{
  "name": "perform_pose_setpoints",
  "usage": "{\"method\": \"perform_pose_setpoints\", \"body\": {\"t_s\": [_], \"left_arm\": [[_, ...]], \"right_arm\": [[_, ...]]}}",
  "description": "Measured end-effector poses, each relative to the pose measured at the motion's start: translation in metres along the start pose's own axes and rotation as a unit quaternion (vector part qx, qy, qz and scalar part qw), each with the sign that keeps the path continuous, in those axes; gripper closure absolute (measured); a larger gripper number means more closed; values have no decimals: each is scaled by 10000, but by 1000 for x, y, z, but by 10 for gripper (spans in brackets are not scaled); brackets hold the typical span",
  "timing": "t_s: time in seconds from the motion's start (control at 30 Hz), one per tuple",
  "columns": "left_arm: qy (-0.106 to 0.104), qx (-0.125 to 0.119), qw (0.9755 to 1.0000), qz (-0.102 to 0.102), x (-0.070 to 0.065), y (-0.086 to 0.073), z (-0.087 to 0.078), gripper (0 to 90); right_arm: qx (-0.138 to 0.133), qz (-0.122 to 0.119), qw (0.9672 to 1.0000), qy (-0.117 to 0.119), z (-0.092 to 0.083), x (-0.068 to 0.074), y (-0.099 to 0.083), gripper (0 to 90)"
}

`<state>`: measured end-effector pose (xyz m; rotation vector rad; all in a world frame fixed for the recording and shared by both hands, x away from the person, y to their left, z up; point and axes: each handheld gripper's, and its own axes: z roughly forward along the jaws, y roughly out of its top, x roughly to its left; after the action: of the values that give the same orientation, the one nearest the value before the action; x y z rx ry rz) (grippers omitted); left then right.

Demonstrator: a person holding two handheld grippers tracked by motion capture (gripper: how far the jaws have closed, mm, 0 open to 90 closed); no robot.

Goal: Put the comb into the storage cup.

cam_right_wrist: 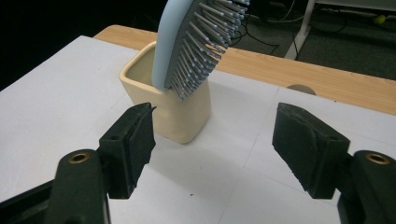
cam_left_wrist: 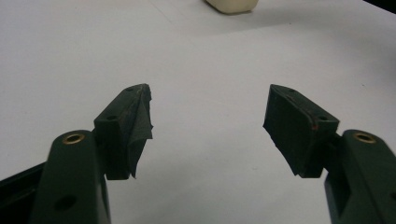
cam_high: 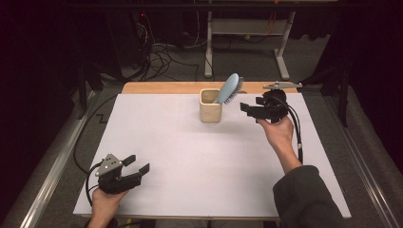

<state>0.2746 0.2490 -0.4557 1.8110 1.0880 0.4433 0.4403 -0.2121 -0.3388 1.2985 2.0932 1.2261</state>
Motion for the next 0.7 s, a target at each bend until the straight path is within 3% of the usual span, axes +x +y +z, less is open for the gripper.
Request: {"method": "perform_pose_setpoints", "body": {"t_s": [0.7], "left_arm": [[11,-3,10000,-6,0,0,0,325]], "right_arm": [[-101,65,9999,-15,-13,-7,-10,302]]}}
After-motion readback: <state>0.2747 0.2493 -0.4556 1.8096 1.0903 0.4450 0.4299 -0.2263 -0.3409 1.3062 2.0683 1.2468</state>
